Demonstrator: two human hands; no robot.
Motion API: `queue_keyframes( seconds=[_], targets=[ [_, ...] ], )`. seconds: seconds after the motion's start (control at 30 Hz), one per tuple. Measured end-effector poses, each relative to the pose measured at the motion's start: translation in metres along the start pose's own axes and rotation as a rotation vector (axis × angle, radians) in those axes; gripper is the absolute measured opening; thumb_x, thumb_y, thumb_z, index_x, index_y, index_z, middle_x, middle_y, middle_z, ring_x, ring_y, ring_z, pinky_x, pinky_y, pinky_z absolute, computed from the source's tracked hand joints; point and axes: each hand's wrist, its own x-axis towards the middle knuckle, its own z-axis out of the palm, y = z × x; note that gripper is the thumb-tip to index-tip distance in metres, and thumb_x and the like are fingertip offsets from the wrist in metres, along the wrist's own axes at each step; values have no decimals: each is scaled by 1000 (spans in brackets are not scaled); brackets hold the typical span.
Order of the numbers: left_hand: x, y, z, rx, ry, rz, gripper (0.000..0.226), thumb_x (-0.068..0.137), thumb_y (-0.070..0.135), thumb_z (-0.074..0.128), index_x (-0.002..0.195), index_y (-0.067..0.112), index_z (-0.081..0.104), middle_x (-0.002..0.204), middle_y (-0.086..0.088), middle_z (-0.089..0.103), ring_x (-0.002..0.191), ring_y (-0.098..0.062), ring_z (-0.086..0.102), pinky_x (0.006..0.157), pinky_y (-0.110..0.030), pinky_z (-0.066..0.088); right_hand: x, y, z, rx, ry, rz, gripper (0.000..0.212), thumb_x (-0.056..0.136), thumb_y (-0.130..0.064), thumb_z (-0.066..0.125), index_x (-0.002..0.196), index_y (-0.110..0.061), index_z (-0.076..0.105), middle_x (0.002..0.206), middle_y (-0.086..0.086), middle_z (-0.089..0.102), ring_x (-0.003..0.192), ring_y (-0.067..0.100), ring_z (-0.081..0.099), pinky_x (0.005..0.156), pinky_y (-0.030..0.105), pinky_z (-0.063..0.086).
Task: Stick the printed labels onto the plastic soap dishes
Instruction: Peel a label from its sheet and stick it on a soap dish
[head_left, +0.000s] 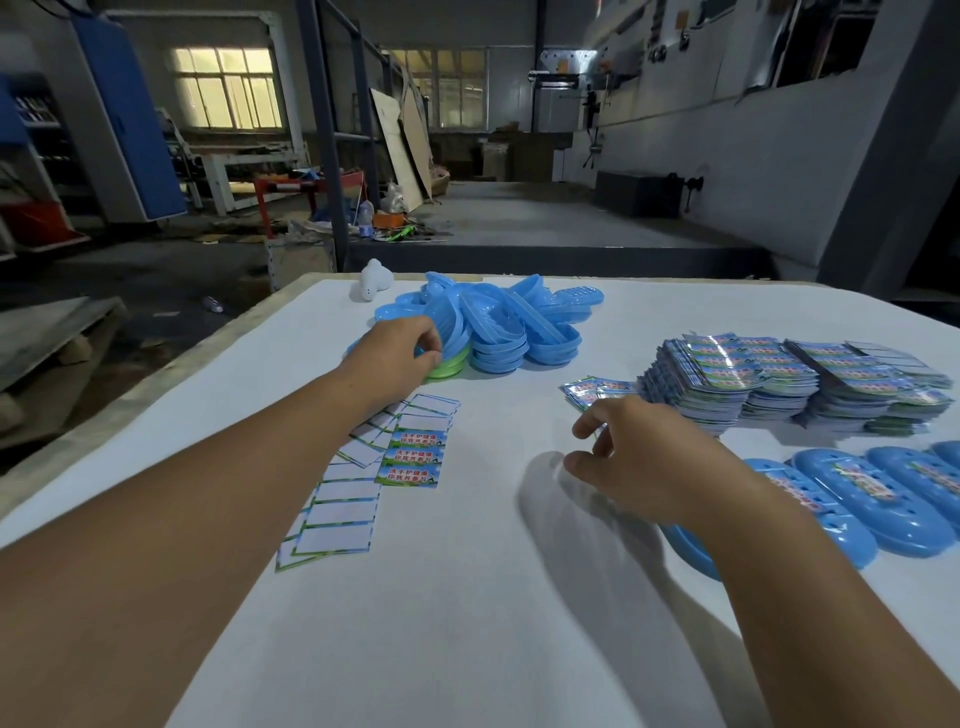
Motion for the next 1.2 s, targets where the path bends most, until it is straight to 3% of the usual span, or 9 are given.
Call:
queue_keyframes(
  seconds=[0.23, 0.4, 0.5, 0.6, 0.73, 0.9, 1.0, 1.1, 1.2],
  targets=[
    [-1, 2, -1, -50, -15, 24, 13, 94, 23, 64, 106, 27, 68, 93, 13, 64, 80, 0, 57, 63, -12, 37, 2, 2, 2, 16, 7, 2, 38, 90, -51, 63, 122, -32, 59, 104, -13, 68, 100, 16, 64, 92, 39, 53],
    [-1, 5, -2, -183, 35, -102, 5, 87, 33, 73, 82, 32, 71, 81, 20, 66, 79, 0, 61, 60, -14, 38, 4, 3, 4, 10, 26, -4, 39, 89, -52, 63, 122, -32, 60, 104, -12, 69, 102, 16, 64, 92, 39, 53],
    [-1, 7, -4, -465, 48, -272, 13, 85, 36, 76, 75, 27, 72, 84, 11, 69, 82, -5, 62, 61, -21, 41, 4, 4, 4, 7, 18, -4, 39, 89, -54, 63, 122, -32, 60, 102, -13, 68, 101, 15, 63, 92, 38, 53],
    [-2, 15, -10, -678, 82, -379, 13, 88, 36, 71, 84, 24, 72, 93, 7, 70, 91, -12, 63, 65, -26, 44, 5, 4, 4, 17, 10, -5, 39, 89, -54, 63, 121, -33, 60, 100, -13, 68, 99, 15, 63, 92, 39, 53],
    [-5, 31, -23, -725, 232, -424, 14, 98, 32, 58, 92, 21, 65, 105, -1, 68, 101, -17, 64, 64, -25, 42, 6, 2, 6, 31, 44, -19, 36, 91, -51, 62, 120, -32, 61, 100, -15, 68, 96, 14, 64, 90, 38, 54],
    [-33, 58, -31, -934, 307, -470, 16, 104, 28, 48, 100, 19, 62, 106, -1, 70, 98, -12, 69, 64, -24, 47, 10, -3, 11, 182, 218, -125, 37, 93, -44, 63, 127, -32, 59, 109, -14, 62, 93, 10, 58, 87, 34, 50],
    [-61, 79, -26, -1098, 236, -528, 18, 104, 25, 49, 97, 19, 64, 96, -1, 73, 86, -12, 69, 59, -23, 45, 12, -9, 16, 334, 331, -219, 54, 92, -46, 65, 141, -38, 45, 129, -12, 54, 103, 8, 56, 90, 31, 46],
    [-91, 94, -13, -1237, 116, -532, 19, 104, 18, 48, 98, 17, 66, 87, 0, 75, 72, -8, 69, 53, -21, 40, 11, -12, 18, 399, 364, -303, 68, 91, -48, 67, 149, -41, 34, 146, -13, 44, 124, 7, 50, 102, 29, 41],
    [-112, 97, -6, -1428, -17, -598, 18, 104, 16, 48, 102, 13, 66, 73, 4, 75, 60, -5, 69, 48, -16, 37, 12, -11, 21, 371, 298, -337, 55, 93, -49, 65, 143, -41, 47, 140, -15, 51, 124, 6, 50, 95, 21, 39]
  ],
)
